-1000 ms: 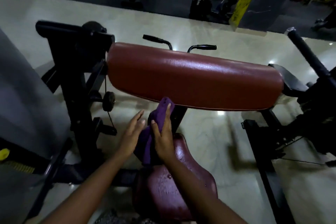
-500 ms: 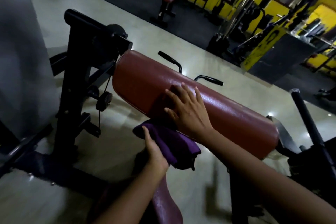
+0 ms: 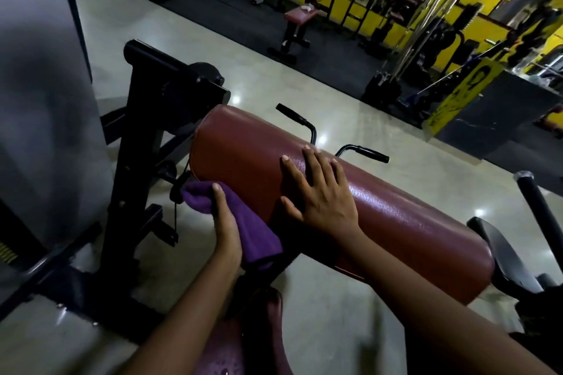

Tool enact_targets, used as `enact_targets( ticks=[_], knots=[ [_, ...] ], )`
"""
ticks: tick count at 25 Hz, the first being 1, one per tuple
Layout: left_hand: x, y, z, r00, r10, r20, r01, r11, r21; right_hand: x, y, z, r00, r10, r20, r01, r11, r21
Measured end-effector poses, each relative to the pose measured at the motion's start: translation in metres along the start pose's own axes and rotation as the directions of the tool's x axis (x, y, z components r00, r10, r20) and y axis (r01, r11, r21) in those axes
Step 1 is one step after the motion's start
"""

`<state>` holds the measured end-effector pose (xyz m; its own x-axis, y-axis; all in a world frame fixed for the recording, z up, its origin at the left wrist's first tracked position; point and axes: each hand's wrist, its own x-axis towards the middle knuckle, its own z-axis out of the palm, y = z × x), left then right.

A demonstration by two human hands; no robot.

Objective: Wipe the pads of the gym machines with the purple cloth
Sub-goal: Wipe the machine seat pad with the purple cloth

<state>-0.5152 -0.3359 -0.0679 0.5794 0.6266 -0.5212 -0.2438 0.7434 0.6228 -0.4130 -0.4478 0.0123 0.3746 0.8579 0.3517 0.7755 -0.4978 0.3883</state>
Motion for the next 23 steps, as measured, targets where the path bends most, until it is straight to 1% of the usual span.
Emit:
enact_targets(
  ticks=[2, 3, 5, 6, 7, 10, 14, 15, 17, 18, 19, 21, 23],
  knots=[
    [0.010, 0.030, -0.008, 0.992, 0.099, -0.077, -0.089, 0.988, 0.129, -0.001, 0.000, 0.002, 1.000, 0.013, -0.010, -0.013, 1.000, 0.014],
    [0.017, 0.046, -0.012, 0.983, 0.159, -0.093, -0.140, 0.973, 0.184, 0.000, -0.002, 0.001, 0.999, 0.035, -0.019, -0.034, 0.999, 0.025],
    [0.030, 0.069, -0.018, 0.971, 0.227, -0.072, -0.196, 0.934, 0.297, 0.007, -0.009, 0.001, 0.996, 0.090, -0.019, -0.090, 0.995, 0.040],
    [0.034, 0.077, -0.020, 0.969, 0.243, -0.051, -0.206, 0.900, 0.385, 0.013, -0.014, 0.001, 0.993, 0.117, -0.010, -0.117, 0.992, 0.047],
    [0.036, 0.085, -0.022, 0.970, 0.241, -0.011, -0.208, 0.859, 0.467, 0.019, -0.021, 0.001, 0.989, 0.147, -0.005, -0.146, 0.988, 0.057],
    [0.043, 0.112, -0.021, 0.962, 0.254, 0.103, -0.265, 0.765, 0.586, 0.033, -0.034, 0.001, 0.978, 0.210, -0.013, -0.209, 0.975, 0.071],
    [0.065, 0.154, 0.007, 0.907, 0.306, 0.290, -0.415, 0.530, 0.739, 0.032, -0.036, 0.008, 0.971, 0.220, -0.098, -0.217, 0.976, 0.037],
    [0.069, 0.160, 0.017, 0.900, 0.304, 0.312, -0.430, 0.503, 0.750, 0.032, -0.036, 0.011, 0.967, 0.223, -0.123, -0.222, 0.975, 0.023],
    [0.067, 0.165, 0.029, 0.894, 0.327, 0.306, -0.437, 0.490, 0.754, 0.033, -0.038, 0.015, 0.963, 0.221, -0.156, -0.223, 0.975, 0.003],
    [0.066, 0.162, 0.030, 0.891, 0.352, 0.286, -0.438, 0.504, 0.745, 0.033, -0.039, 0.016, 0.961, 0.217, -0.170, -0.221, 0.975, -0.005],
    [0.066, 0.156, 0.026, 0.889, 0.377, 0.259, -0.437, 0.532, 0.725, 0.032, -0.039, 0.017, 0.959, 0.212, -0.190, -0.218, 0.976, -0.010],
    [0.063, 0.141, 0.010, 0.913, 0.369, 0.173, -0.378, 0.608, 0.698, 0.033, -0.037, 0.017, 0.952, 0.212, -0.223, -0.219, 0.976, -0.009],
    [0.058, 0.125, -0.008, 0.944, 0.310, 0.117, -0.309, 0.697, 0.646, 0.035, -0.038, 0.016, 0.947, 0.226, -0.228, -0.230, 0.973, 0.006]
  ],
)
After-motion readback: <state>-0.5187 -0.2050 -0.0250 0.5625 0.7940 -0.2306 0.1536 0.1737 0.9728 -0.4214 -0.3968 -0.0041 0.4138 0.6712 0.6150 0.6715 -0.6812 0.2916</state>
